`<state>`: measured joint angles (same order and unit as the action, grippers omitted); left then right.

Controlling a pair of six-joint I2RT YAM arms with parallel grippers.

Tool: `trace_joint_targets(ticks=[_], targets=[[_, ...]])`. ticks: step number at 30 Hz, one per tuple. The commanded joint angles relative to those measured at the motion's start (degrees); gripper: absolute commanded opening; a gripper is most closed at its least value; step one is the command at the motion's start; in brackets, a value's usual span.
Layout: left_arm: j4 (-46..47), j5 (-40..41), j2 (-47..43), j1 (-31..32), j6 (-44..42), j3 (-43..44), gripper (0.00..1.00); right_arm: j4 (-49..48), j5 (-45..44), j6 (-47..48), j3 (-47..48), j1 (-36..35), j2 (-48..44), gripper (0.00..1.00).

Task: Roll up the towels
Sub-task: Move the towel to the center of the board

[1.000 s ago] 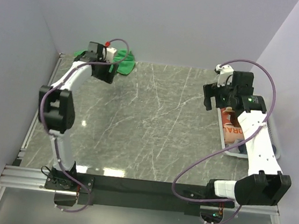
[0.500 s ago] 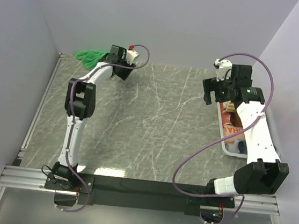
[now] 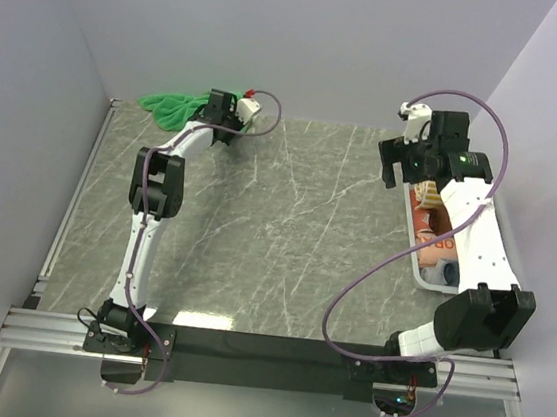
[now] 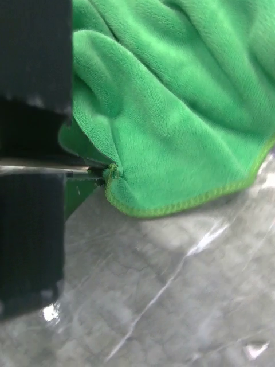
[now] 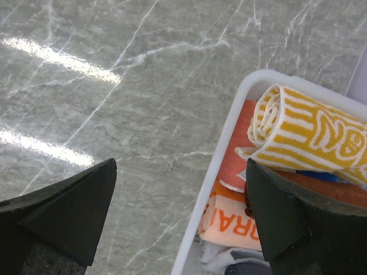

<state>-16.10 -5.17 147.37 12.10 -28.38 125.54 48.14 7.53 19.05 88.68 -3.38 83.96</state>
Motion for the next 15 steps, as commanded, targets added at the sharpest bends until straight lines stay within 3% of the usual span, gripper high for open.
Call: trace_joint_targets(ticks=[1, 4, 5, 10, 15], targets=[[-6.4, -5.6, -0.8, 0.7, -1.9, 2.1, 0.0, 0.6, 0.5, -0.3, 4.1, -0.4, 0.8, 1.0], [-14.5, -18.3, -8.6, 2.6, -1.3, -1.9, 0.0, 1.2, 4.0, -1.4, 4.7, -0.5, 1.6, 1.0], [-15.8, -21.4, -14.9, 3.3, -1.1, -4.2, 0.0, 1.4, 5.2, -1.6, 4.8, -0.6, 1.7, 0.99], [-18.5, -38.2, -34.5, 10.6, 2.4, -22.6, 0.0, 1.3, 11.5, -1.7, 4.6, -2.4, 4.1, 0.97], [-19.3, -44.0, -43.0, 15.1, 10.0, -29.6, 0.0, 1.4, 15.8, -4.1, 6.1, -4.9, 8.7, 0.92]])
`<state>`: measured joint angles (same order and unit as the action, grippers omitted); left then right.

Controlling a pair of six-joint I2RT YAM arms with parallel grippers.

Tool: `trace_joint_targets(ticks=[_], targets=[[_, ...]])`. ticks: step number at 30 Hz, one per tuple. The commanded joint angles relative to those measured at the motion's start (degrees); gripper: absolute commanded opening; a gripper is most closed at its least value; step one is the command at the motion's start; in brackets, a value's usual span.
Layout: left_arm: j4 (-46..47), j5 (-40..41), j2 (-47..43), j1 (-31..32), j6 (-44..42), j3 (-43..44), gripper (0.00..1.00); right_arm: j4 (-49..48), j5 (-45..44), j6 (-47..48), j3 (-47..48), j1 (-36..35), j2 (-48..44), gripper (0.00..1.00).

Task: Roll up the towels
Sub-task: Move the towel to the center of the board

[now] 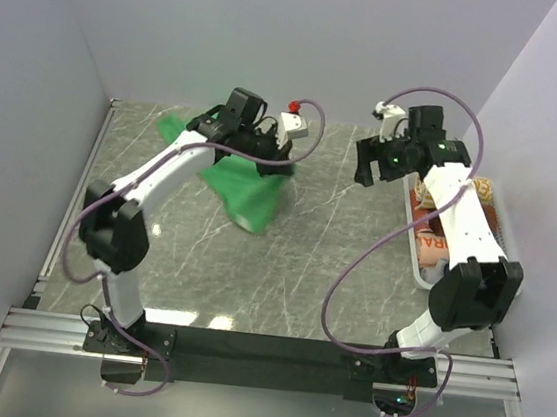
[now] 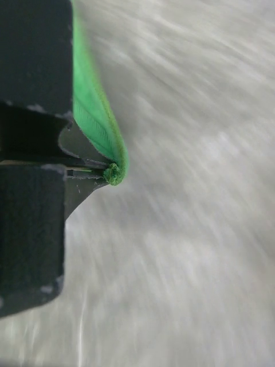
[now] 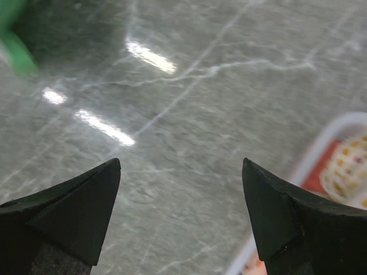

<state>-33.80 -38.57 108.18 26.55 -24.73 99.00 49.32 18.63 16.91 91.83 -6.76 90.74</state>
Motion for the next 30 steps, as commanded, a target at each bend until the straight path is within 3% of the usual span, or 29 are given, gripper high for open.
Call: trace_joint_targets(ticks=[1, 2, 3, 7, 8, 9, 13, 17, 19, 23, 30], targets=[[-2.0, -11.3, -3.7, 0.8, 7.2, -3.4, 0.04, 0.3, 5.3, -2.1, 3.0, -1.9, 2.5, 0.91], [-4.4, -11.8, -3.1, 0.7, 7.5, -2.9, 0.2, 0.2, 6.0, -2.1, 2.9, -3.2, 3.4, 0.9], [-5.9, -11.3, -2.7, 0.7, 7.3, -2.3, 0.28, 0.1, 6.1, -2.1, 2.9, -3.9, 3.8, 0.9], [-5.9, -8.1, -5.2, -1.0, 8.9, -2.9, 0.42, -0.6, 5.9, -2.1, 1.8, -6.9, 5.6, 0.87], [-4.6, -7.8, -8.0, -1.9, 9.8, -5.3, 0.56, -0.9, 5.9, -2.1, 1.7, -7.6, 5.9, 0.86], [-3.0, -7.2, -9.5, -4.0, 11.7, -6.4, 0.57, -1.2, 5.9, -2.6, 1.4, -8.0, 6.7, 0.84], [4.3, -0.3, -12.3, -10.3, 14.0, -10.0, 0.56, -1.5, 5.6, -3.6, 0.3, -9.8, 9.1, 0.78], [0.2, 10.8, -3.0, -14.9, 12.6, -3.5, 0.32, 0.9, 7.2, -3.4, -1.5, -11.4, 10.9, 0.62], [-1.8, 16.2, 0.9, -17.0, 11.2, -1.2, 0.28, 1.5, 6.6, -2.8, -3.7, -12.7, 11.2, 0.57], [-3.7, 22.0, 9.6, -18.9, 8.5, 1.0, 0.27, 2.4, 5.8, -2.9, -7.0, -14.9, 10.6, 0.54], [-4.0, 28.0, 16.6, -19.3, 7.2, 0.8, 0.24, 2.3, 5.0, -4.6, -14.8, -18.9, 9.5, 0.56]])
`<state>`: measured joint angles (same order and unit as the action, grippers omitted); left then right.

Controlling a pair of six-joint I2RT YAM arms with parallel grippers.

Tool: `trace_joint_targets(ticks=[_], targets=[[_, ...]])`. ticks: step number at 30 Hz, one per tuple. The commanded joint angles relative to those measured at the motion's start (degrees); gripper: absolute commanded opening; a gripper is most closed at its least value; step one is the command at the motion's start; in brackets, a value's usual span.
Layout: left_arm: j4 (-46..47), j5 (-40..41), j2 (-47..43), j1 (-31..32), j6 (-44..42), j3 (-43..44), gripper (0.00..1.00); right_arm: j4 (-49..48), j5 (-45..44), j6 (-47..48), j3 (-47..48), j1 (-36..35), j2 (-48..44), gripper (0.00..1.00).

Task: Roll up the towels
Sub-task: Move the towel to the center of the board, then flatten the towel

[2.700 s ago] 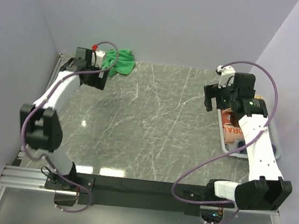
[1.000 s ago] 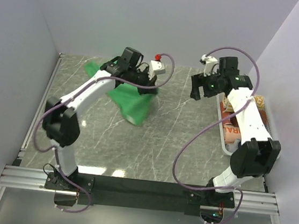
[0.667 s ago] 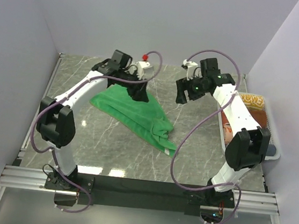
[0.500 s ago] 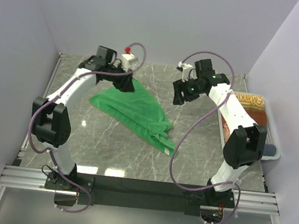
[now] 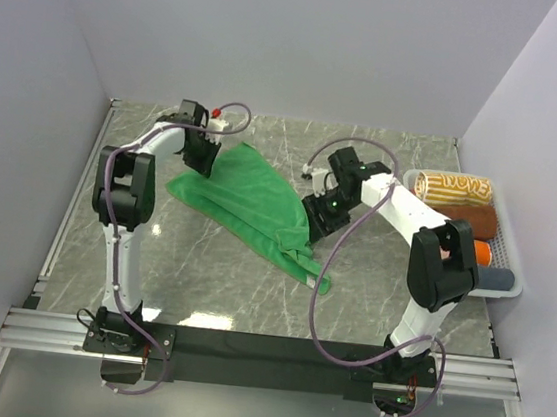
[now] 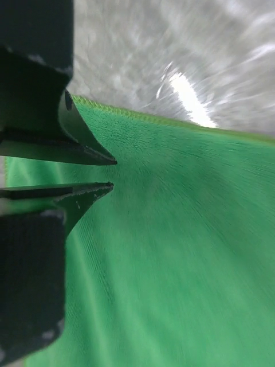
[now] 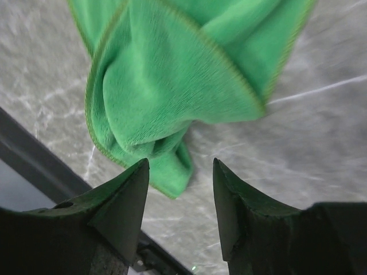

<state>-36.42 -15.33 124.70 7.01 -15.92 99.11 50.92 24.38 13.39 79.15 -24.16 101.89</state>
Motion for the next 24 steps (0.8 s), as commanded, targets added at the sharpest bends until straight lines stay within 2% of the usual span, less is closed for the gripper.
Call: trace_joint_targets(ticks=[1, 4, 7, 8, 13, 17, 24], targets=[[-1.1, 5.9, 0.2, 0.2, -1.7, 0.0, 0.23, 0.6, -0.8, -1.2, -2.6, -1.9, -1.7, 0.56], [-1.2, 9.1, -1.3, -0.1, -2.5, -5.3, 0.16, -0.1, -1.8, -1.9, -3.6, -3.5, -1.9, 0.56], [-1.7, 11.0, -5.8, -1.1, -3.1, -14.5, 0.12, -0.6, -3.0, -2.4, -3.4, -4.1, -2.6, 0.54], [-2.0, 11.2, -8.9, -1.5, -3.2, -19.9, 0.11, -0.8, -3.6, -2.5, -3.3, -4.1, -3.2, 0.54], [-5.8, 9.5, -21.0, -4.9, -2.8, -36.0, 0.07, -2.9, -5.8, -1.4, -1.9, -5.1, -6.6, 0.54], [-9.5, 8.1, -26.9, -6.5, -0.5, -40.4, 0.08, -5.7, -7.9, -0.6, 0.4, -10.4, -7.7, 0.53], [-12.2, 5.8, -27.1, -9.5, 3.4, -39.6, 0.1, -9.0, -16.3, 0.2, 5.0, -21.9, -0.4, 0.51]])
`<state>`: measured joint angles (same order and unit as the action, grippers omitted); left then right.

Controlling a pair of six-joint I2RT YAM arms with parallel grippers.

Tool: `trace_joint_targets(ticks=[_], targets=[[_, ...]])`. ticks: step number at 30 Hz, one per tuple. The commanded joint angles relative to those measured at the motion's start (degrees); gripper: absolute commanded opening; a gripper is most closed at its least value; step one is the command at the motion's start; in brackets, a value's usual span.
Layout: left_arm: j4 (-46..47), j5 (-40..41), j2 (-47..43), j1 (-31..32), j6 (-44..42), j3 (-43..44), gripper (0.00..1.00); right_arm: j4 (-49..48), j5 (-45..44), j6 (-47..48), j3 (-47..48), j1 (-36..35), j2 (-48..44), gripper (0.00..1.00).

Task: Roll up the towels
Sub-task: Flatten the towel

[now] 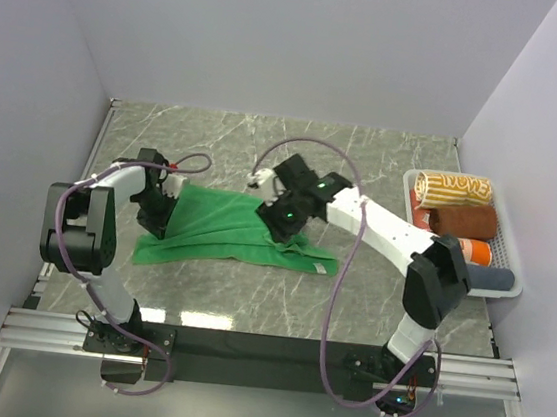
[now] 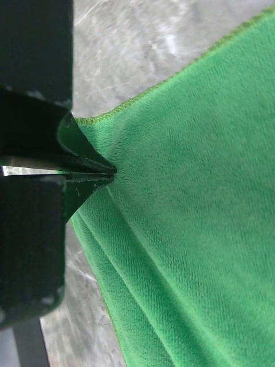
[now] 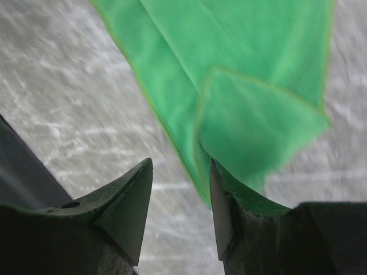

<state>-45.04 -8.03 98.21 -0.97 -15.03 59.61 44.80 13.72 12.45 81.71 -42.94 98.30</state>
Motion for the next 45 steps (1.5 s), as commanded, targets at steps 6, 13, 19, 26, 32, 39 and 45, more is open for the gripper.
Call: trace_joint_targets(ticks=[6, 13, 19, 26, 32, 39, 45], targets=[[-3.8, -2.4, 0.6, -4.5, 3.2, 1.5, 0.13, -2.7, -13.6, 1.1, 3.7, -7.3, 10.5, 0.54], [-3.9, -2.3, 2.9, -6.4, 3.2, 4.0, 0.12, -6.4, -22.8, 1.3, 1.2, -8.6, 13.2, 0.38], [-3.1, -0.7, 3.9, -7.5, 2.4, 4.1, 0.07, -6.4, -25.8, 0.9, -0.5, -5.6, 8.0, 0.05], [-1.4, 0.6, 5.9, -8.9, 1.5, 4.5, 0.01, -3.4, -14.8, -1.4, -1.5, 8.4, 1.2, 0.0], [-4.4, -6.3, 5.3, -11.8, -2.8, 7.3, 0.06, 2.0, -6.5, -1.1, 1.2, 19.9, 5.2, 0.22], [-3.9, -18.9, -1.6, -13.3, -5.6, 13.4, 0.42, 4.1, -4.0, 0.8, 3.7, 25.2, 5.3, 0.51], [-3.4, -18.3, 6.3, -13.3, -3.2, 23.7, 0.43, 8.8, -0.8, -2.2, 9.9, 28.3, 12.2, 0.47]])
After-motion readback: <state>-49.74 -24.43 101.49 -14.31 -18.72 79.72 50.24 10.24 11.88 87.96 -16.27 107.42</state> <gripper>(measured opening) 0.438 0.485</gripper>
